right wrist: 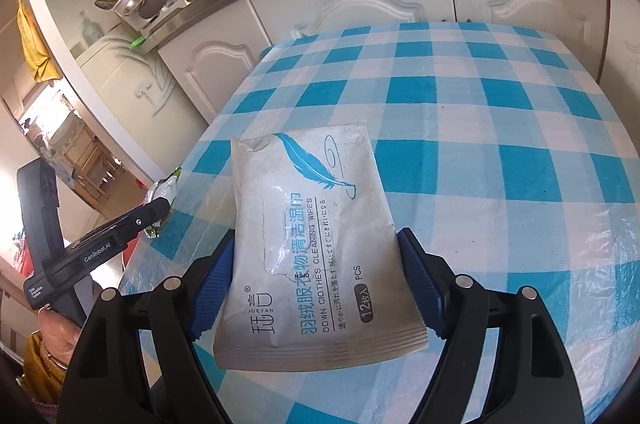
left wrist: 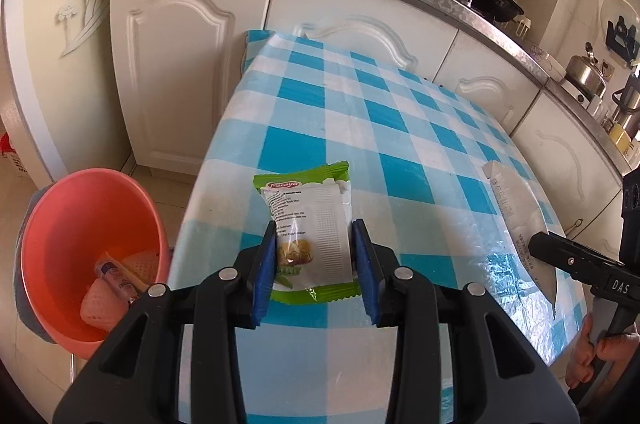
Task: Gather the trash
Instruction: 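Lift both packets and carry them over the red bucket, then open both grippers to drop the packets into the bucket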
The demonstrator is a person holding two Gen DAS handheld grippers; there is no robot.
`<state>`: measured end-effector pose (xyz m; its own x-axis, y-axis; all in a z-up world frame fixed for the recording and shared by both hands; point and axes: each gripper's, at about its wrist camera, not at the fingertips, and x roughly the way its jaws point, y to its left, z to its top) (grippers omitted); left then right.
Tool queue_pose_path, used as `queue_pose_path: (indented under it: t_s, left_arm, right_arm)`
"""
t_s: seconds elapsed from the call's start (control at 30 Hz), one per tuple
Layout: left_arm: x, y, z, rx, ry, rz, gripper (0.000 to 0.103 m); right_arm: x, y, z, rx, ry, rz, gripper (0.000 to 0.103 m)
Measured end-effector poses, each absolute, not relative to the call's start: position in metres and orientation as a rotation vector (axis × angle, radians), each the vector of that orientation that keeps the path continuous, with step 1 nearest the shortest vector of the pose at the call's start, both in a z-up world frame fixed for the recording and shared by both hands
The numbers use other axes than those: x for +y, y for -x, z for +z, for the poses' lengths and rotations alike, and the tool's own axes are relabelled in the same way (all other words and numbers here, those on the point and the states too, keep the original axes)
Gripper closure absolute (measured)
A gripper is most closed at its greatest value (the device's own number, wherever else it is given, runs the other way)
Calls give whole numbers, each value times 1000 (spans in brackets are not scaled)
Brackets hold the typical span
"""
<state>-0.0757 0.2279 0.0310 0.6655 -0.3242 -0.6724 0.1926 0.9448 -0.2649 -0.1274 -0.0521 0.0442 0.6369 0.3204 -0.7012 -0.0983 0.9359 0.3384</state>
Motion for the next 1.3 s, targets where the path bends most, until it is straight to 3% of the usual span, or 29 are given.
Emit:
queue_pose_path:
  t_s: [0.7, 1.3]
  left_arm:
    - [367, 111, 32, 721, 299, -74, 65]
    - [450, 98, 5, 742, 408, 84, 65]
  right_arm:
    - [101, 92, 57, 929, -99, 510, 25]
    - [242, 34, 51, 989, -14, 748, 25]
